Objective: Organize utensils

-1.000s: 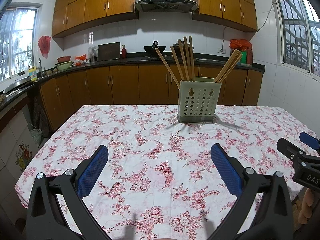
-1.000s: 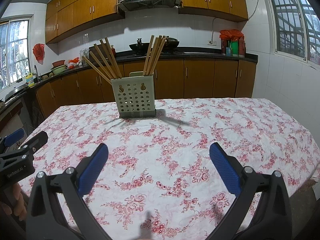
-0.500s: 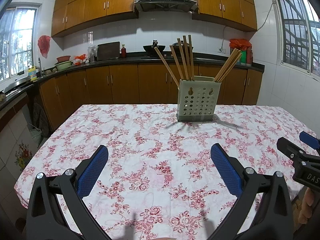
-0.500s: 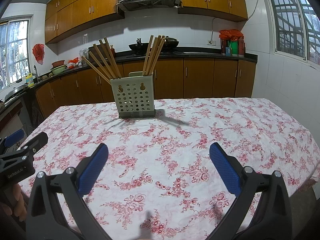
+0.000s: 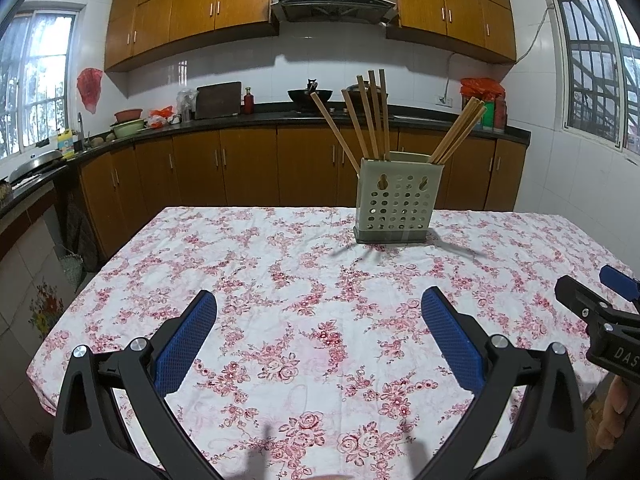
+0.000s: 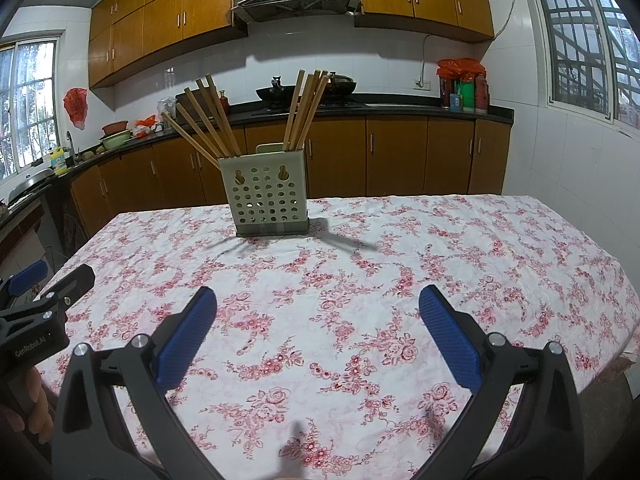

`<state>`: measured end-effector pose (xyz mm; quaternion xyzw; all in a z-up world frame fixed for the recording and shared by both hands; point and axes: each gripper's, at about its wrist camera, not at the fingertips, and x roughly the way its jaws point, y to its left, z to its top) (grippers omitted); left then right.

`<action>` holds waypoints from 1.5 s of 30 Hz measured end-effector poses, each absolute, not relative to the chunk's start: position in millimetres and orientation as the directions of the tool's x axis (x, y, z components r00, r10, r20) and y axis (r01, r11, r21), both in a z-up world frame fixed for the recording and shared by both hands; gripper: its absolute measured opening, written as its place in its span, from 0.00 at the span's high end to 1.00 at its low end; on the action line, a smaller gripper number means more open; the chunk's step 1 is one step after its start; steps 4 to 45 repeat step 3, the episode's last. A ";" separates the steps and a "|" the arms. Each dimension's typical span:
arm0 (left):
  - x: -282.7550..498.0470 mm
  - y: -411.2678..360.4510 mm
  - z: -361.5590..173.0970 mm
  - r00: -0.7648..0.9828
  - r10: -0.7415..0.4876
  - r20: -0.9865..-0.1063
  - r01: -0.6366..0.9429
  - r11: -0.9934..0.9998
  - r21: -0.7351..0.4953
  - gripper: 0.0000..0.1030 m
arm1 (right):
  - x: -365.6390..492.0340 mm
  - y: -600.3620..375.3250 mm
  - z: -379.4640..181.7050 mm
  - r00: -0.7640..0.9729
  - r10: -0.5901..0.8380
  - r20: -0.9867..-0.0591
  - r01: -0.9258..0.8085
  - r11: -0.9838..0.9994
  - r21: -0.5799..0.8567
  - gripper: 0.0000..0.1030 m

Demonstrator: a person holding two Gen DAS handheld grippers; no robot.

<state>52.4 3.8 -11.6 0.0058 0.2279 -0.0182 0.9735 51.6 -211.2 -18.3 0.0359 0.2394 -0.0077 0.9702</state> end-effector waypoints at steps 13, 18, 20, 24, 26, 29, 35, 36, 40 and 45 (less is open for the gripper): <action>53.8 4.6 -11.3 0.894 -0.036 -0.447 0.041 0.999 0.001 0.02 | 51.7 -211.5 -18.3 0.885 0.003 -0.466 0.032 0.997 0.066 0.04; 53.8 4.6 -11.3 0.894 -0.036 -0.447 0.041 0.999 0.001 0.02 | 51.7 -211.5 -18.3 0.885 0.003 -0.466 0.032 0.997 0.066 0.04; 53.8 4.6 -11.3 0.894 -0.036 -0.447 0.041 0.999 0.001 0.02 | 51.7 -211.5 -18.3 0.885 0.003 -0.466 0.032 0.997 0.066 0.04; 53.8 4.6 -11.3 0.894 -0.036 -0.447 0.041 0.999 0.001 0.02 | 51.7 -211.5 -18.3 0.885 0.003 -0.466 0.032 0.997 0.066 0.04; 53.8 4.6 -11.3 0.894 -0.036 -0.447 0.041 0.999 0.001 0.02 | 51.7 -211.5 -18.3 0.885 0.003 -0.466 0.032 0.997 0.066 0.04; 53.8 4.6 -11.3 0.894 -0.036 -0.447 0.041 0.999 0.001 0.02 | 51.7 -211.5 -18.3 0.885 0.003 -0.466 0.032 0.997 0.066 0.04; 53.8 4.6 -11.3 0.894 -0.036 -0.447 0.041 0.999 0.001 0.02 | 51.7 -211.5 -18.3 0.885 0.003 -0.466 0.032 0.997 0.066 0.04; 53.8 4.6 -11.3 0.894 -0.036 -0.447 0.041 0.999 0.001 0.02 | 51.7 -211.5 -18.3 0.885 0.003 -0.466 0.032 0.997 0.066 0.04; 53.8 4.6 -11.3 0.894 -0.036 -0.447 0.041 0.999 0.001 0.02 | 51.7 -211.5 -18.3 0.885 0.003 -0.466 0.032 0.997 0.066 0.04; 53.8 4.6 -11.3 0.894 -0.036 -0.447 0.041 0.999 0.001 0.02 | 51.7 -211.5 -18.3 0.885 0.003 -0.466 0.032 0.997 0.066 0.04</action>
